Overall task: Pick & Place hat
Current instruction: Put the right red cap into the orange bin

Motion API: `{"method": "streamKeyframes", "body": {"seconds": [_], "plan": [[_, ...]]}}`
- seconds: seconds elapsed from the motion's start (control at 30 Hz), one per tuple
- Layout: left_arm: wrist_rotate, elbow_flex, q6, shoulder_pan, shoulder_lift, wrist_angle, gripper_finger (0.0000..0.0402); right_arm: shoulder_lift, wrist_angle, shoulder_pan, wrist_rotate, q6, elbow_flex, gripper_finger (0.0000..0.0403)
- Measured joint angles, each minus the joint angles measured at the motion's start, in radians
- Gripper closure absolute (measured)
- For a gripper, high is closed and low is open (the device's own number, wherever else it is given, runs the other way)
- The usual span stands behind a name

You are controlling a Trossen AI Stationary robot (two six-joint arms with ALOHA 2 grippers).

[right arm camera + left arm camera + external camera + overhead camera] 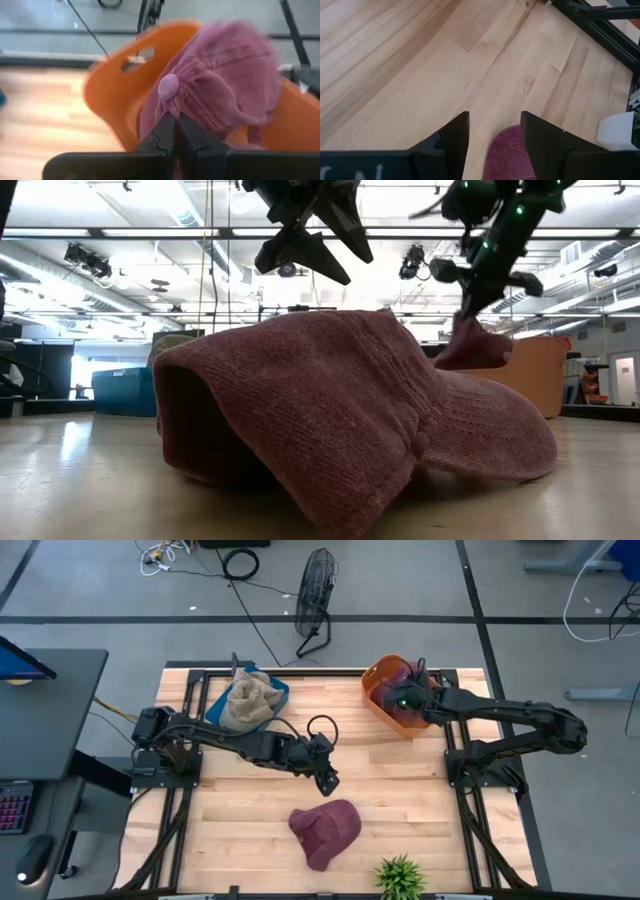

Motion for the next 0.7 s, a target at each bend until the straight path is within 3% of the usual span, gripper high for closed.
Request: {"method": "streamKeyframes", "body": {"seconds": [0.4,0.7], "plan": [[0.0,0.0,0.001,0.0,0.0,0.0,0.022,0.0,-0.029,0.0,-0.25,0.015,-0.152,0.039],[0.004,0.0,0.002,0.0,0.0,0.0,0.022,-0.003,-0.041,0.0,-0.324,-0.14,-0.118,0.0331]]}}
